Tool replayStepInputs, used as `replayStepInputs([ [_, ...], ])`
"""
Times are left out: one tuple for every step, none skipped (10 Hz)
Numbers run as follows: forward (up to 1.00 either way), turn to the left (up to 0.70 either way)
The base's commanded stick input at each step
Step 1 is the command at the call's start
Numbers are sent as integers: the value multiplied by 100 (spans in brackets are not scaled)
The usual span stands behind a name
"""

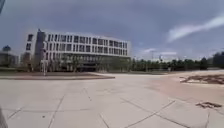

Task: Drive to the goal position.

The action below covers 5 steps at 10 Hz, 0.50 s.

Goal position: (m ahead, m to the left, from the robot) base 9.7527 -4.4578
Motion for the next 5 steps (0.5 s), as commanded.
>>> replayStepInputs([
  [100,0],
  [100,0],
  [100,0],
  [100,0],
  [100,0],
])
